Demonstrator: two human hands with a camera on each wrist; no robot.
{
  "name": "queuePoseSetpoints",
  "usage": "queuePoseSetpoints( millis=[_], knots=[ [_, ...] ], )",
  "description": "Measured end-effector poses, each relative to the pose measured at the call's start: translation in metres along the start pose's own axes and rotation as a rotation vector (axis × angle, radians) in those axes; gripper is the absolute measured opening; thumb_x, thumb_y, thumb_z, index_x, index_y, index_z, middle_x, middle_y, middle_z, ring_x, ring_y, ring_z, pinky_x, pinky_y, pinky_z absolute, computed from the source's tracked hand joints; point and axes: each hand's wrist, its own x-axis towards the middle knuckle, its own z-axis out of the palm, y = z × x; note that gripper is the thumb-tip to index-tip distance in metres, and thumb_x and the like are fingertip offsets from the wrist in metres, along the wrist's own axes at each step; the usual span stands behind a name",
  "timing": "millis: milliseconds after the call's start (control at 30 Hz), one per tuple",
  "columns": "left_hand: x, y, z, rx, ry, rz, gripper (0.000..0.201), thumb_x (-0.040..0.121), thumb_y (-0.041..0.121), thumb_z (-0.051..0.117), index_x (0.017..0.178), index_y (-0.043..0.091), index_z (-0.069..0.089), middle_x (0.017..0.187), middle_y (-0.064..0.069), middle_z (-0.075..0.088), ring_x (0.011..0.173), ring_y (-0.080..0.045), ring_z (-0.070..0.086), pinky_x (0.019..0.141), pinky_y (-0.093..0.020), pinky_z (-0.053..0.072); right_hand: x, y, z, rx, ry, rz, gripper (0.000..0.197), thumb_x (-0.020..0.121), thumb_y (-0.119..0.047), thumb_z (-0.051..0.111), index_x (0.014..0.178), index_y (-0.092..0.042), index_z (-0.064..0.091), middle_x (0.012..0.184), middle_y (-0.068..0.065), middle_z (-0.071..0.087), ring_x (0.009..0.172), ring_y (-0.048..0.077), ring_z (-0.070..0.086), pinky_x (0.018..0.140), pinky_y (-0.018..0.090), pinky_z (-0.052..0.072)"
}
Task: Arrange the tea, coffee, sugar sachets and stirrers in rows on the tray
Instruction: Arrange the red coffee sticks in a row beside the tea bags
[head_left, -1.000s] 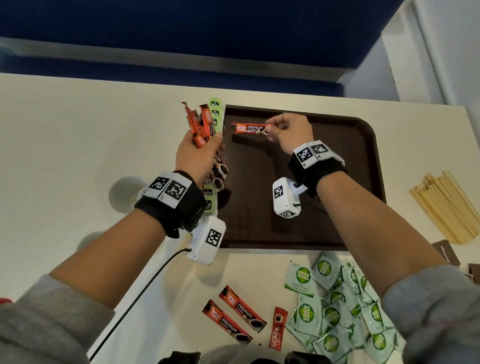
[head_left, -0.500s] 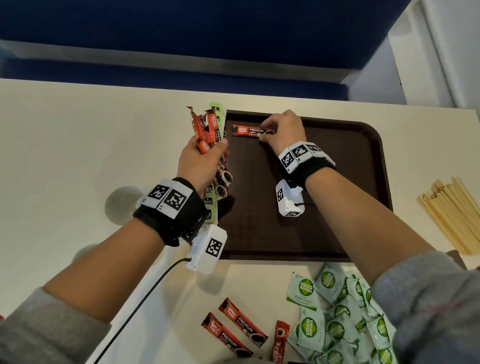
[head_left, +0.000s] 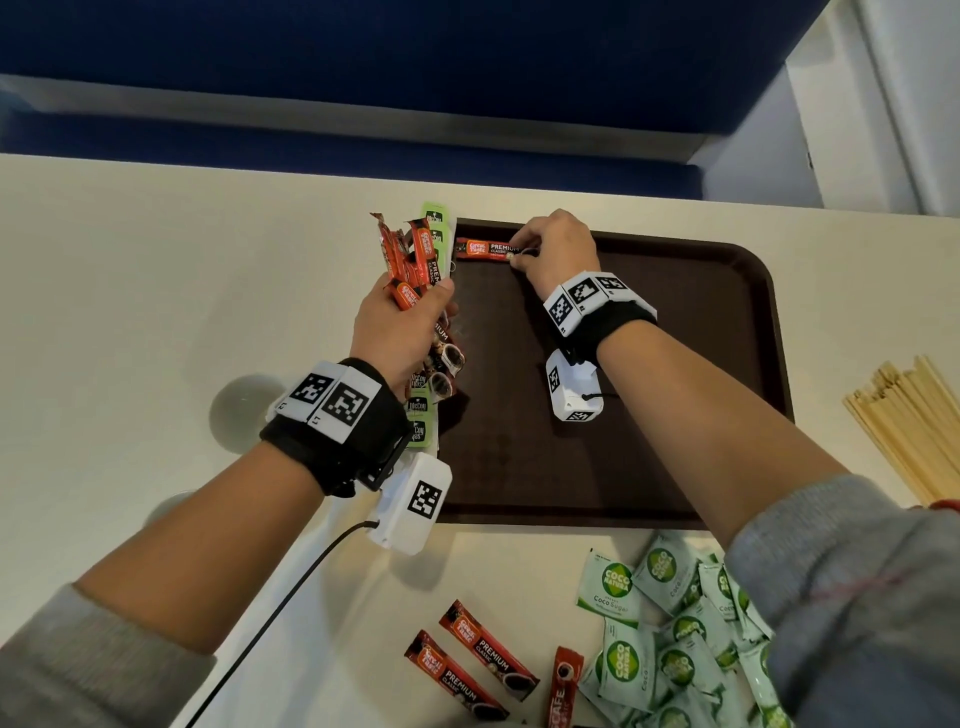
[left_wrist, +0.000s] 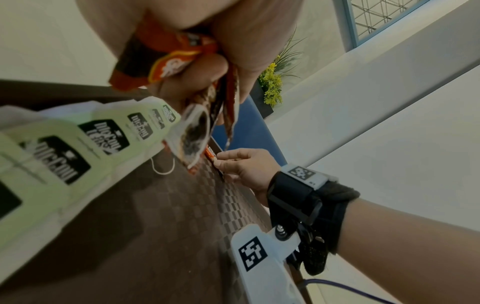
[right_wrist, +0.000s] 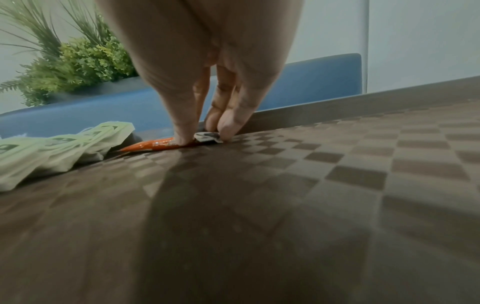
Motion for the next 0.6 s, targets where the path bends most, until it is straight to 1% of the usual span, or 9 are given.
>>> queuePoseSetpoints(
  millis=[167,300,400,533,600],
  knots=[
    [0.0014,-0.0022,0.0004,0.006,0.002,0.004,0.022,0.089,0.035,0.061,0.106,0.02,0.063,0.087,0.003,0.071,0.083,-0.014,0.067,0.089,-0.039,0.053,0.0024,-0.0033,-0.0004,-0.02,-0.02,-0.01,0.02,0.085,-0.019,0.068,0.104,-0.015,0.07,0.117,0.008,0.057,0.105,0.02,0.057,0.082,0.023,0.042],
    [0.0029,-0.004,0.0016,-0.001,0.0,0.0,0.022,0.09,0.038,0.06,0.101,0.02,0.063,0.081,0.004,0.07,0.075,-0.012,0.066,0.081,-0.033,0.054,0.0013,-0.002,-0.001,-0.017,-0.03,-0.004,0.021,0.085,-0.017,0.067,0.106,-0.015,0.069,0.118,0.008,0.056,0.108,0.02,0.055,0.084,0.022,0.04],
    [0.0037,-0.0055,0.0026,0.002,-0.005,0.0,0.02,0.09,0.04,0.059,0.097,0.021,0.063,0.08,0.004,0.07,0.073,-0.013,0.067,0.081,-0.034,0.055,-0.0001,-0.003,-0.0009,-0.018,-0.028,-0.015,0.021,0.087,-0.016,0.065,0.108,-0.016,0.069,0.119,0.008,0.056,0.11,0.02,0.054,0.087,0.023,0.04],
    [0.004,-0.0055,0.0032,-0.017,-0.015,-0.004,0.022,0.09,0.04,0.059,0.101,0.02,0.063,0.08,0.003,0.07,0.071,-0.012,0.066,0.08,-0.033,0.055,-0.0028,-0.0027,-0.0028,-0.016,-0.013,-0.039,0.021,0.087,-0.016,0.064,0.108,-0.016,0.069,0.117,0.008,0.057,0.11,0.02,0.053,0.088,0.024,0.04],
    [0.0039,-0.0059,0.0031,-0.031,-0.012,-0.013,0.024,0.09,0.039,0.06,0.102,0.019,0.064,0.081,0.003,0.07,0.072,-0.012,0.066,0.08,-0.033,0.055,-0.0041,-0.0029,-0.0043,-0.012,-0.001,-0.054,0.021,0.087,-0.019,0.064,0.107,-0.016,0.069,0.116,0.007,0.058,0.11,0.02,0.053,0.086,0.023,0.038]
  ],
)
